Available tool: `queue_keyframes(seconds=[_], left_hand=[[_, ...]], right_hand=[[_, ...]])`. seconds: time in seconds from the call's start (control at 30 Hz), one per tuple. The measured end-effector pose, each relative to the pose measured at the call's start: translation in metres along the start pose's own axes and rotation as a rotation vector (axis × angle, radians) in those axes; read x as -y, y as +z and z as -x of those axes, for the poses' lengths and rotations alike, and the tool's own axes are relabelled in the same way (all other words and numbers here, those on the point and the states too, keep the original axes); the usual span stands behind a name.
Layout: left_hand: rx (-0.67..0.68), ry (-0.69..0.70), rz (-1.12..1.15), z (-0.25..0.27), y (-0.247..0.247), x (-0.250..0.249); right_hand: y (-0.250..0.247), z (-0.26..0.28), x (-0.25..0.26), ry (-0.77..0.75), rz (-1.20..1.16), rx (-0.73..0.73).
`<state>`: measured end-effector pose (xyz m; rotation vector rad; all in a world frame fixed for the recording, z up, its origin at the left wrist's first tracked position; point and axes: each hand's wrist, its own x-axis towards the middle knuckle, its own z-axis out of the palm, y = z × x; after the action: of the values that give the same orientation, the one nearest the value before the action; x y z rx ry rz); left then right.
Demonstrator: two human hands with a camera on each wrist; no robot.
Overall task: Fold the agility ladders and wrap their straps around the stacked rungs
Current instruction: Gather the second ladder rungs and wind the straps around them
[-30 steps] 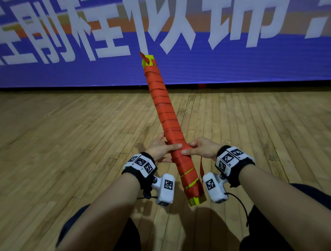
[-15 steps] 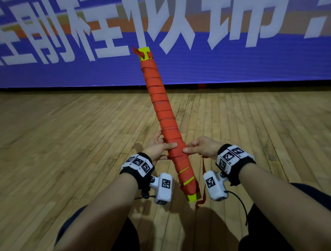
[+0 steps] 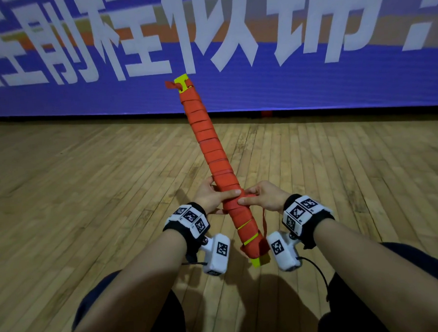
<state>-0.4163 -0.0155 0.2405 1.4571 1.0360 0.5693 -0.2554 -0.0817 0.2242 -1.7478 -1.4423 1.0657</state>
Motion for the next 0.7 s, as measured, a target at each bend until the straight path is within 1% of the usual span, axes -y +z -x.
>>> queue_keyframes(seconds=[0.13,0.3,0.57,0.7], left_hand=[[-0.107,0.022,0.001,-0.002,0.002,0.002],[-0.104,0.016,0.007,-0.001,0.001,0.002],[-0.116,-0.007,0.02,0.0,0.005,-0.002],[-0.119,-0.023,-0.029,0.002,0.001,-0.001]], right_hand=[[0.007,-0.003,0.0,0.006,0.006,-0.07],[0.005,-0.003,0.001,0.041,-0.026,-0.045],[0.014,-0.002,0.005,0.041,0.016,-0.141],[0.012,0.001,0.005,0.022,0.035,-0.092]])
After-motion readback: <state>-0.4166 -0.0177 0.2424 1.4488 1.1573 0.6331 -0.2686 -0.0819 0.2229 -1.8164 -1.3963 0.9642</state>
